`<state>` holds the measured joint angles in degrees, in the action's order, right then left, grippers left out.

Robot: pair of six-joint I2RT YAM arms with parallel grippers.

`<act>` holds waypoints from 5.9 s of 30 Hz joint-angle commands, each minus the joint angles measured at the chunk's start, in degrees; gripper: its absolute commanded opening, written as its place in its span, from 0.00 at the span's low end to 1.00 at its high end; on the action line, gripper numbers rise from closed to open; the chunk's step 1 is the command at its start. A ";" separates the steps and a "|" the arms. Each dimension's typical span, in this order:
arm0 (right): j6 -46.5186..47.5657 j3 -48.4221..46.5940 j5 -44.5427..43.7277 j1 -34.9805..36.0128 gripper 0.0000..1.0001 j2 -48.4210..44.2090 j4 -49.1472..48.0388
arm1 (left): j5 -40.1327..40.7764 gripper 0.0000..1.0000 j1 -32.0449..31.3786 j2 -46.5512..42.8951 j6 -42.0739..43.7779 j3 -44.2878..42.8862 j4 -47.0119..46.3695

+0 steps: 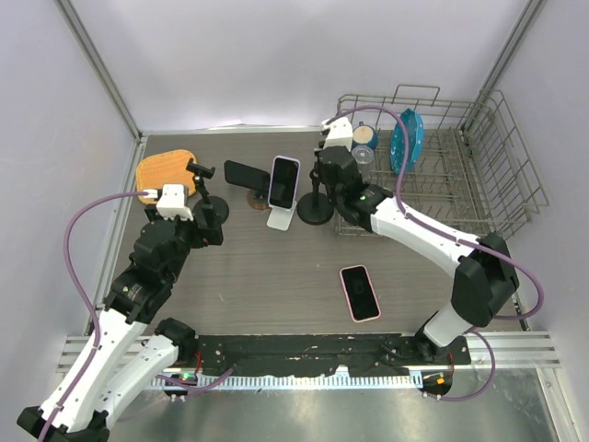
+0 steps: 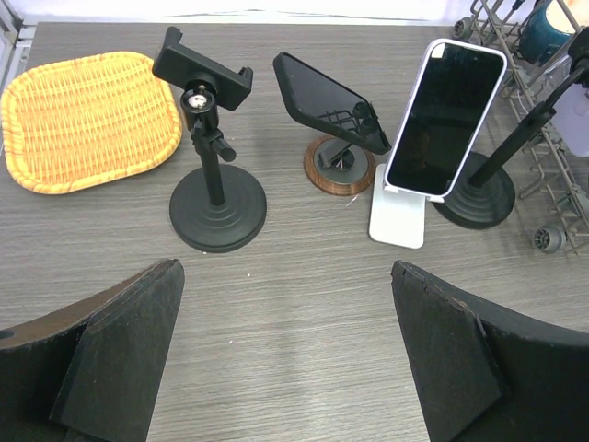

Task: Remove the phone from the phone stand

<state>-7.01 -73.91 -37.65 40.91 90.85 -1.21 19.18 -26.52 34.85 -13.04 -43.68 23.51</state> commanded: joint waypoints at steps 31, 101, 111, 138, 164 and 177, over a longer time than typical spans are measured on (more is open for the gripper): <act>-3.81 18.88 7.41 18.15 0.01 -25.80 -4.85 | -32.36 1.00 -2.74 8.03 0.38 1.67 -10.32; -0.81 29.17 6.97 20.09 0.07 -22.82 -17.34 | -28.94 0.00 -21.55 30.36 3.73 -2.29 -22.89; -1.87 28.65 9.43 20.00 0.01 -25.28 -12.15 | -30.25 0.47 -21.55 31.07 2.31 -1.58 -25.35; -5.21 27.85 13.84 21.84 0.01 -26.42 -7.58 | -22.44 0.00 -21.46 34.67 -2.95 -1.84 -24.66; -9.69 30.23 3.38 26.24 0.01 -35.04 11.22 | -19.62 0.00 -11.80 32.56 -14.03 -1.06 -21.93; -12.59 25.13 -12.27 26.42 0.01 -31.35 14.22 | -21.81 0.00 -12.06 30.19 -12.72 -0.18 -23.24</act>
<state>-22.48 -46.02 -42.24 66.22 60.40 3.64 -19.64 -45.60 67.02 -25.17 -44.25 0.08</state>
